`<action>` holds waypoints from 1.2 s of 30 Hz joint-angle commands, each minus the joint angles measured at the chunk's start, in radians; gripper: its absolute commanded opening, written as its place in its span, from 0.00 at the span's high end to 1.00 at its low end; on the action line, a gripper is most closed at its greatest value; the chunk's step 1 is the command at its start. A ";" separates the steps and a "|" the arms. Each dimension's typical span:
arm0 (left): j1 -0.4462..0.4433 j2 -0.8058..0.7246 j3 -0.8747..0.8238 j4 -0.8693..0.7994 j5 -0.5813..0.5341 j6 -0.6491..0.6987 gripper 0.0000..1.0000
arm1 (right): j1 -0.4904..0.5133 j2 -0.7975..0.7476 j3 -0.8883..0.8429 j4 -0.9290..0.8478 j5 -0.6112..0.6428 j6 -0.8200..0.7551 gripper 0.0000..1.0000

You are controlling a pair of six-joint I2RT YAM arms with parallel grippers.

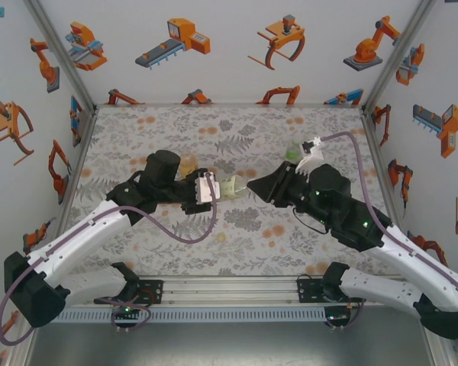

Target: Screw on the bottle caps

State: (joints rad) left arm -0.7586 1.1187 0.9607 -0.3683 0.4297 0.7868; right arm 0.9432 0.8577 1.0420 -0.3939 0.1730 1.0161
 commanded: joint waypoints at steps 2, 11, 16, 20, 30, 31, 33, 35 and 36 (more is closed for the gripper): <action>-0.009 0.006 0.005 0.098 0.015 -0.003 1.00 | 0.003 0.053 -0.004 -0.103 0.053 0.365 1.00; -0.009 0.033 0.020 0.028 0.062 0.018 1.00 | 0.003 0.075 0.086 -0.170 0.086 0.151 1.00; -0.009 0.022 0.024 0.010 0.090 0.018 1.00 | 0.003 0.065 0.155 -0.166 0.052 -0.092 0.69; -0.009 0.009 0.031 -0.009 0.131 0.021 1.00 | 0.003 0.017 0.165 -0.094 -0.015 -0.333 0.52; -0.017 0.023 0.072 -0.140 0.220 0.061 1.00 | 0.003 -0.052 0.194 -0.096 -0.283 -0.950 0.49; -0.017 0.022 0.073 -0.148 0.241 0.065 1.00 | 0.003 -0.047 0.200 -0.117 -0.318 -1.010 0.49; -0.018 0.023 0.074 -0.166 0.274 0.070 1.00 | 0.003 -0.029 0.220 -0.167 -0.364 -1.109 0.49; -0.019 0.023 0.083 -0.187 0.301 0.064 1.00 | 0.002 0.001 0.257 -0.224 -0.402 -1.193 0.50; -0.020 0.024 0.085 -0.194 0.311 0.060 1.00 | 0.003 0.014 0.275 -0.252 -0.432 -1.232 0.50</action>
State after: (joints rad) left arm -0.7719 1.1484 1.0065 -0.5045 0.6483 0.8288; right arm 0.9451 0.8345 1.2613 -0.5510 -0.1390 0.0193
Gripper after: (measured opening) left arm 0.564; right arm 0.501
